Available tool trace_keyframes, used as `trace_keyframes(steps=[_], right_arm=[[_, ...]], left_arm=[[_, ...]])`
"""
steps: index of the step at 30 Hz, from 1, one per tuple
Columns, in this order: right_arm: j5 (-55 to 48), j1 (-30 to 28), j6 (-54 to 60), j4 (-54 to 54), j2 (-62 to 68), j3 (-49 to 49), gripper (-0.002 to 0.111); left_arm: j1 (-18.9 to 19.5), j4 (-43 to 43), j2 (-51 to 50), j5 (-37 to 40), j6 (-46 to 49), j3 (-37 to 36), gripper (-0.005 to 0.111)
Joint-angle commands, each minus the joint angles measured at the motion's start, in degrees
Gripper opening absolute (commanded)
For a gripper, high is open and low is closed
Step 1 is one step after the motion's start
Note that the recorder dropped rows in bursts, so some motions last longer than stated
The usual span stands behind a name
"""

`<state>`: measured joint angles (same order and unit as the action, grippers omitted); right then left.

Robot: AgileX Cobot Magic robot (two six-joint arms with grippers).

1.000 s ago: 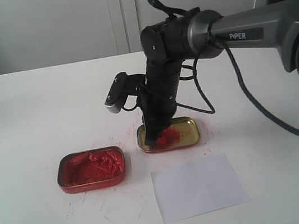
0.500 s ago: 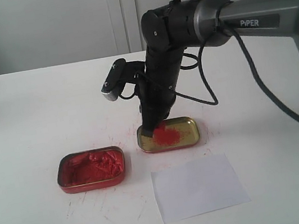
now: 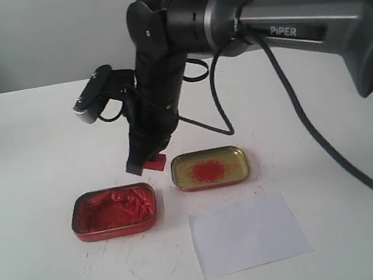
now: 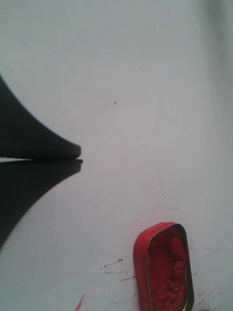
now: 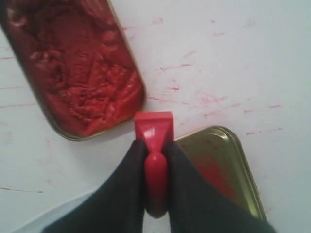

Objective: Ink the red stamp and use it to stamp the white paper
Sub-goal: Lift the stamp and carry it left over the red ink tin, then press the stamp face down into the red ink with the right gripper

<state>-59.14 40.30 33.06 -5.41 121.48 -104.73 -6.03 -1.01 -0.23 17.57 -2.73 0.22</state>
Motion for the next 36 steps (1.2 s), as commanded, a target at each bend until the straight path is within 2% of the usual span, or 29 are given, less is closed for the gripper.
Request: trace_keyframes(steps=[1, 13, 19, 36], right_arm=[[-1.4, 2.9, -1.3, 0.1, -0.7, -1.8, 0.000], [-7.5, 8.4, -5.3, 0.9, 7.9, -12.8, 0.000], [-7.6, 9.3, -6.4, 1.1, 12.5, -16.8, 0.000], [-4.4, 9.3, -6.5, 3.8, 15.3, -17.1, 0.000]], left_arm=[[0.1, -0.5, 0.2, -0.1, 0.1, -0.2, 0.000], [0.1, -0.5, 0.2, -0.1, 0.1, -0.2, 0.000], [0.1, -0.5, 0.2, -0.1, 0.1, -0.2, 0.000], [0.1, -0.5, 0.2, -0.1, 0.1, -0.2, 0.000]])
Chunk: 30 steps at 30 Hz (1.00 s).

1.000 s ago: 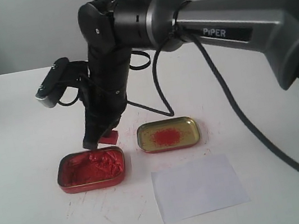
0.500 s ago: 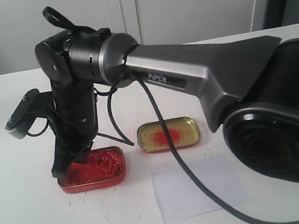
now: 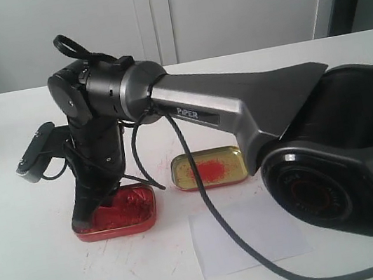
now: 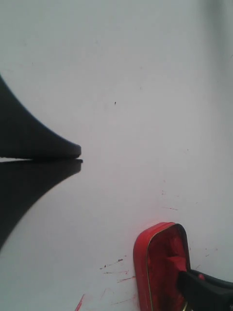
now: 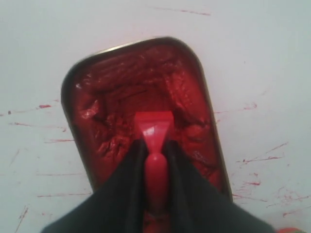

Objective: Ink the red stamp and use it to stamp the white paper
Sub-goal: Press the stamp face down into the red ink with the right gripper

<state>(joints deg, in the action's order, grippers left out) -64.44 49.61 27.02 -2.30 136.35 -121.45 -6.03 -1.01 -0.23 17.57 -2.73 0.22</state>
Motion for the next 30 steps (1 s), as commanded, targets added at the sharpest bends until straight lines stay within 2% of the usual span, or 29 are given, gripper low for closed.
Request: trace_keyframes(steps=[1, 13, 30], right_arm=[[0.9, 0.0, -0.4, 0.7, 0.9, -0.4, 0.000], [-5.1, 0.0, -0.4, 0.7, 8.5, -0.4, 0.000], [-4.7, 0.0, -0.4, 0.6, 11.1, -0.4, 0.000]], left_arm=[[0.1, -0.5, 0.2, -0.1, 0.1, -0.2, 0.000], [0.1, -0.5, 0.2, -0.1, 0.1, -0.2, 0.000], [0.1, -0.5, 0.2, -0.1, 0.1, -0.2, 0.000]])
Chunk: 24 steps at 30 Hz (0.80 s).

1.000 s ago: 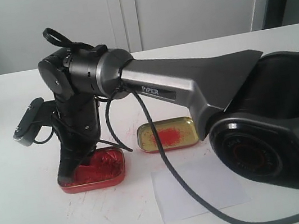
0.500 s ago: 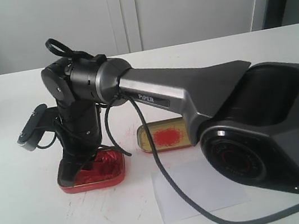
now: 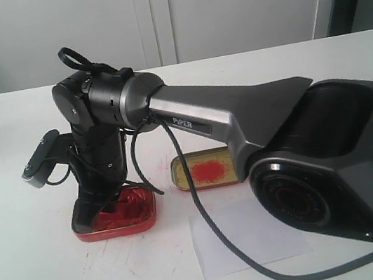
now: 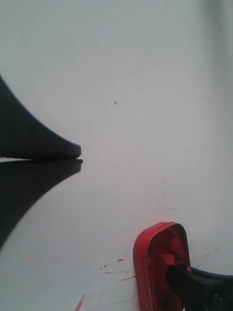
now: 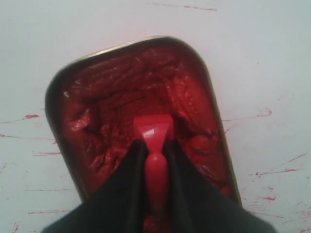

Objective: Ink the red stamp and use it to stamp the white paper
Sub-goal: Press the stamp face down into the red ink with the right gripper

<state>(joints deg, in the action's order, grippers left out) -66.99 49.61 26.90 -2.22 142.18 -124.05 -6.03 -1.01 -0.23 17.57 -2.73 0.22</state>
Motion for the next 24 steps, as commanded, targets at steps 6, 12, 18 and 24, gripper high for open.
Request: trace_keyframes(steps=[6, 12, 18, 24], right_arm=[[-1.9, 0.0, -0.3, 0.5, 2.7, 1.9, 0.000], [-1.7, 0.0, -1.4, 0.6, -1.6, 1.9, 0.000], [-1.6, 0.0, -2.4, 0.6, -6.2, 1.9, 0.000], [1.3, 0.0, -4.7, -0.1, -8.6, 1.9, 0.000]], left_arm=[[0.1, -0.5, 0.2, -0.1, 0.1, -0.2, 0.000], [0.1, -0.5, 0.2, -0.1, 0.1, -0.2, 0.000], [0.1, -0.5, 0.2, -0.1, 0.1, -0.2, 0.000], [0.1, -0.5, 0.2, -0.1, 0.1, -0.2, 0.000]])
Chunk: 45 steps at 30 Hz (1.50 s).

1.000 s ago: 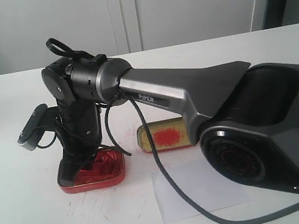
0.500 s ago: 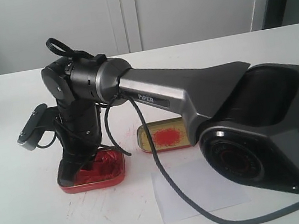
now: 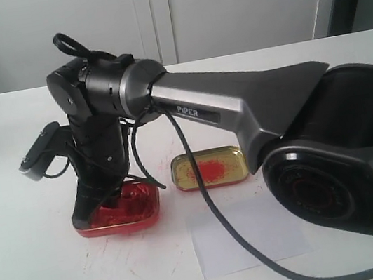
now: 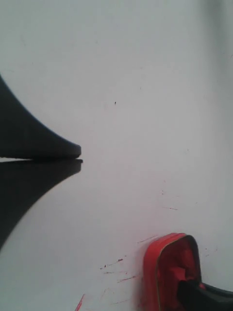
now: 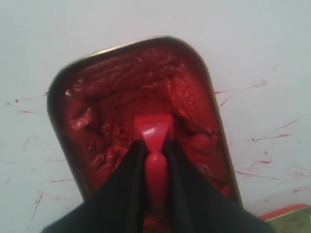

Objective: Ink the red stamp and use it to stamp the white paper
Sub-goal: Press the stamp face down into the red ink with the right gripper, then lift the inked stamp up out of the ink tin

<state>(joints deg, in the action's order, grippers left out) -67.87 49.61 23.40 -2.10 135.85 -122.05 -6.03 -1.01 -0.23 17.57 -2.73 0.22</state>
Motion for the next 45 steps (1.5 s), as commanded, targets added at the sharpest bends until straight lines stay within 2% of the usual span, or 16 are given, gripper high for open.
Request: trace_keyframes(steps=[1, 5, 11, 16, 45], right_arm=[[2.2, 0.0, -1.2, -0.2, -2.1, 0.0, 0.000], [2.3, -0.8, -1.2, -3.0, -0.3, 0.2, 0.000], [2.6, -5.3, 0.7, -15.1, 2.0, 0.2, 0.000], [2.2, -6.3, 2.2, -17.7, 3.1, 0.2, 0.000], [0.5, -7.4, 1.5, -18.9, -1.5, -0.1, 0.000]], left_arm=[[0.1, -0.5, 0.2, -0.1, 0.1, -0.2, 0.000], [0.1, -0.5, 0.2, -0.1, 0.1, -0.2, 0.000], [0.1, -0.5, 0.2, -0.1, 0.1, -0.2, 0.000], [0.1, -0.5, 0.2, -0.1, 0.1, -0.2, 0.000], [0.1, -0.5, 0.2, -0.1, 0.1, -0.2, 0.000]])
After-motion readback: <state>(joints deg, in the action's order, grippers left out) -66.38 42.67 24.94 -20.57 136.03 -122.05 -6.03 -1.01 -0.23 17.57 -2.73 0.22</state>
